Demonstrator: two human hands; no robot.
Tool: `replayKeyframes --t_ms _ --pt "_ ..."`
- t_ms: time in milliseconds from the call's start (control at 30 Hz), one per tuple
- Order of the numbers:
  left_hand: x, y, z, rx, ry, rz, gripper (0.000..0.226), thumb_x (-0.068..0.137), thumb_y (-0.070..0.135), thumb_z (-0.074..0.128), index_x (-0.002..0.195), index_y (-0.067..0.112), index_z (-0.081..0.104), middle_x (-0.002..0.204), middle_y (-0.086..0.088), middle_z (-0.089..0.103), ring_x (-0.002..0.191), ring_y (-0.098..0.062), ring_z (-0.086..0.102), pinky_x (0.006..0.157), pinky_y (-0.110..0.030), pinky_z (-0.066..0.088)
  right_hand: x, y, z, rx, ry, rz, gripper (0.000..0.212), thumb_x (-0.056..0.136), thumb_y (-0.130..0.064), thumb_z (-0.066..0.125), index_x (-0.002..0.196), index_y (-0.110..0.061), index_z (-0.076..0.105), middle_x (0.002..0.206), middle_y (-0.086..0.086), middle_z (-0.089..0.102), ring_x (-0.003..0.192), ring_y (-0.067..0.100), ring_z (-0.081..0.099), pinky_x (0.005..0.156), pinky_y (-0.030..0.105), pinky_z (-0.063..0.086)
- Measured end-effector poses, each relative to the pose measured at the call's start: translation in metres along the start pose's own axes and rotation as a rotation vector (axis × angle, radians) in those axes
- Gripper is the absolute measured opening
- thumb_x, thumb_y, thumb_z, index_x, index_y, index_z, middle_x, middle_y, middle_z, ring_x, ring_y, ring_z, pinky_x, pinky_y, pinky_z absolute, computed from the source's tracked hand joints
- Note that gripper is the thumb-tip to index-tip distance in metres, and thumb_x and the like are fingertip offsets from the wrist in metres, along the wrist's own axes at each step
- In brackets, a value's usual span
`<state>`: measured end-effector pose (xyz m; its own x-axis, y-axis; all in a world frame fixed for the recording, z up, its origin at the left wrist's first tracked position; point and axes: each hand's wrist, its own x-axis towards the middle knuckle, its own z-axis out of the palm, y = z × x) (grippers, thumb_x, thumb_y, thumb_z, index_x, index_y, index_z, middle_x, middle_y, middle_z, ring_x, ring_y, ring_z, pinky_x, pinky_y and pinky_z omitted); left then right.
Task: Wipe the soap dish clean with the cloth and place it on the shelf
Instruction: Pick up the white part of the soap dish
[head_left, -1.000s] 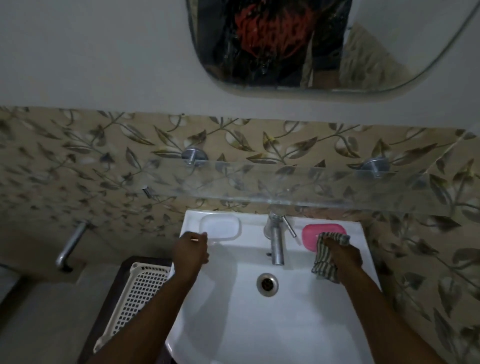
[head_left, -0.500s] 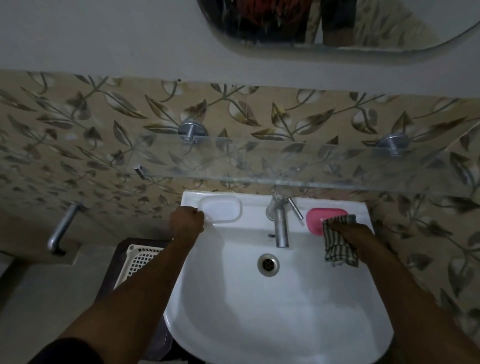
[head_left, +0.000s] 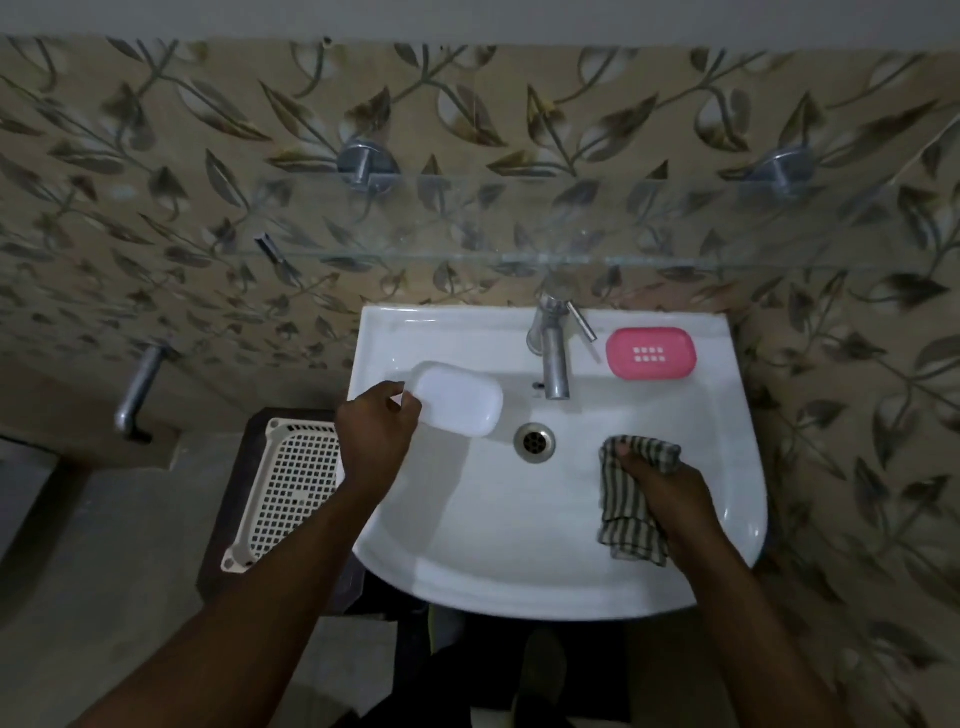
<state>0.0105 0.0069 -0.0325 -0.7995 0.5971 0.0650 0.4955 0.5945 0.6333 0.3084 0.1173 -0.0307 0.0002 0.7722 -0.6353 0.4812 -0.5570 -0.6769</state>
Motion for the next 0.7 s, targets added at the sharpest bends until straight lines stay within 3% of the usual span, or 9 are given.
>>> replayKeyframes --t_ms 267,433,567,700 --pt "-0.037 0.022 -0.005 0.094 0.012 0.213 0.034 0.085 0.015 0.065 0.119 0.019 0.071 0.054 -0.004 0.065 0.048 -0.014 0.053 0.059 -0.022 0.040 -0.019 0.024 0.001 0.007 -0.041 -0.017 0.066 0.076 -0.055 0.072 0.124 -0.011 0.062 0.122 0.012 0.066 0.107 0.028 0.063 0.096 0.044 0.051" --pt "-0.037 0.041 -0.010 0.215 0.143 0.549 0.036 0.077 0.006 0.065 0.110 0.017 0.074 0.046 -0.002 0.057 0.037 -0.020 0.050 0.038 -0.027 0.040 -0.028 0.024 -0.002 0.044 -0.039 -0.043 0.066 0.066 -0.065 0.072 0.111 -0.016 0.069 0.107 0.006 0.072 0.095 0.025 0.067 0.091 0.043 0.055" --pt "-0.029 0.057 -0.018 0.292 0.264 0.833 0.030 0.080 0.005 0.060 0.106 0.010 0.073 0.044 -0.003 0.050 0.035 -0.020 0.043 0.037 -0.026 0.034 -0.032 0.020 0.001 0.085 -0.040 -0.056 0.052 0.072 -0.057 0.075 0.102 -0.016 0.070 0.100 0.006 0.072 0.091 0.025 0.068 0.088 0.043 0.056" --pt "-0.027 0.076 -0.032 0.377 0.351 1.104 0.031 0.073 0.002 0.073 0.105 0.005 0.072 0.044 -0.003 0.043 0.036 -0.020 0.036 0.041 -0.026 0.029 -0.035 0.015 0.004 0.144 -0.059 -0.077 0.043 0.072 -0.055 0.075 0.096 -0.020 0.070 0.099 0.006 0.072 0.092 0.024 0.068 0.088 0.044 0.056"
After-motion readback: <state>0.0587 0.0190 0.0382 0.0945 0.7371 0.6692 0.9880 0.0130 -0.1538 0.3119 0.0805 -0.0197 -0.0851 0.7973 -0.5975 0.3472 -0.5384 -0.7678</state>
